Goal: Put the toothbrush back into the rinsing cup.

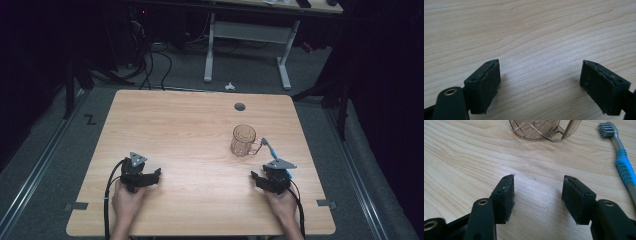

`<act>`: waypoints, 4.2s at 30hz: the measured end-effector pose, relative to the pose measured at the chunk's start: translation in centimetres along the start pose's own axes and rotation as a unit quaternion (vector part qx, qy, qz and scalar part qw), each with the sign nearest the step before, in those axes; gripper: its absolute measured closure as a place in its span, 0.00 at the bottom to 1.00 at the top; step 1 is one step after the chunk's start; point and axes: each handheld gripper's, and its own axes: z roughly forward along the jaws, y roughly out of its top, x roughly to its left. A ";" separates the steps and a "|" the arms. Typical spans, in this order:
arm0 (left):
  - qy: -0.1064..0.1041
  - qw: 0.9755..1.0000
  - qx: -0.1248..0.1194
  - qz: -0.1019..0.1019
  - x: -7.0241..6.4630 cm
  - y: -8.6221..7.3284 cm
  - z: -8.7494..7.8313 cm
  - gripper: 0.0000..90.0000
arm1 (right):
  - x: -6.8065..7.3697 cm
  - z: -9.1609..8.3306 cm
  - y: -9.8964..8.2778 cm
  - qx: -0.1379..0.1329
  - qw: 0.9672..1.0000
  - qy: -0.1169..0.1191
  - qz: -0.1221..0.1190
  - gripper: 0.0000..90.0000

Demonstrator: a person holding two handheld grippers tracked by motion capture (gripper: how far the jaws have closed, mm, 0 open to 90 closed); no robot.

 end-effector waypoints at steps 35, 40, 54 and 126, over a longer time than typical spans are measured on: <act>0.000 1.000 0.001 0.001 0.0 0.0 0.0 0.19 | 0.1 -0.4 -0.3 -0.002 1.000 -0.005 0.009 0.54; 0.000 1.000 0.000 0.001 0.0 0.0 0.0 0.19 | 0.1 -0.6 -0.4 0.000 1.000 -0.009 0.008 0.59; 0.000 1.000 0.000 0.001 0.0 0.0 0.0 0.19 | -0.3 -2.2 -0.8 0.001 1.000 -0.013 0.011 0.62; -0.001 1.000 0.000 0.000 0.0 0.0 0.0 0.19 | -8.3 -5.3 3.7 0.021 0.997 -0.056 0.040 0.70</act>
